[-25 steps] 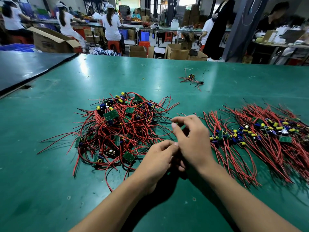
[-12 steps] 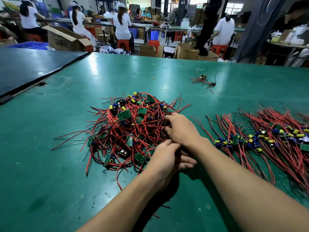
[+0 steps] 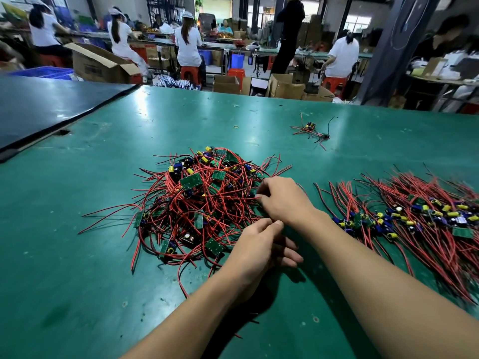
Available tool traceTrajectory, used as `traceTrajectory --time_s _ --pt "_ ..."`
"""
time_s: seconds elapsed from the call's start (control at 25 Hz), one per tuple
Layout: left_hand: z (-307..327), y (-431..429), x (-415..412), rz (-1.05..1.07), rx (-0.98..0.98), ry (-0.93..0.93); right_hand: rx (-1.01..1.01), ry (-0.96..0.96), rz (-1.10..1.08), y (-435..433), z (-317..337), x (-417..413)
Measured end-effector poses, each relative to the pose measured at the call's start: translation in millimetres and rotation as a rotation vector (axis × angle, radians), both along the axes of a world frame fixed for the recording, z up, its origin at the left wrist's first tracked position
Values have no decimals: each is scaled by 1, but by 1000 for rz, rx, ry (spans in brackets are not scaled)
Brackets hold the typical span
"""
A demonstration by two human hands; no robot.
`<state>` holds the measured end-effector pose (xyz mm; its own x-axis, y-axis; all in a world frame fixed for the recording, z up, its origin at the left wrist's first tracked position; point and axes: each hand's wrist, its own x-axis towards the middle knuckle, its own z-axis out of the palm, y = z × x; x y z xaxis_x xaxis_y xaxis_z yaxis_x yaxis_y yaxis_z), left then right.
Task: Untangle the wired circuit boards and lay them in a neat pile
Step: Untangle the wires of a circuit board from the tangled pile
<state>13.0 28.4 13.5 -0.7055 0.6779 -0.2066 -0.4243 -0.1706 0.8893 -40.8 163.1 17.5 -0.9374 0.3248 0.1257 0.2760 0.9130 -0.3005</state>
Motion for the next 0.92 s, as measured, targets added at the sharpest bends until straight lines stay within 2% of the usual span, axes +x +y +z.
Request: traceTrajectory --time_s 0.08,0.2,0.36,0.52,0.76,0.84,0.92 --pt "0 1 0 3 -6 2 -53 67 64 -2 -3 -6" --pt "0 1 -2 8 -5 -18 -148 42 136 -5 -13 -17" --pt "-1 1 -4 15 15 -50 -206 84 69 -9 -20 -20" --pt "-4 2 -6 17 16 -63 -114 74 57 -6 -9 -21" --pt "-3 0 -6 77 80 -176 53 -61 39 15 43 -9" --pt "-4 -1 -7 72 84 -188 -32 -56 -3 27 65 2" --pt "-6 -3 -7 43 69 -155 -295 48 -23 36 85 19"
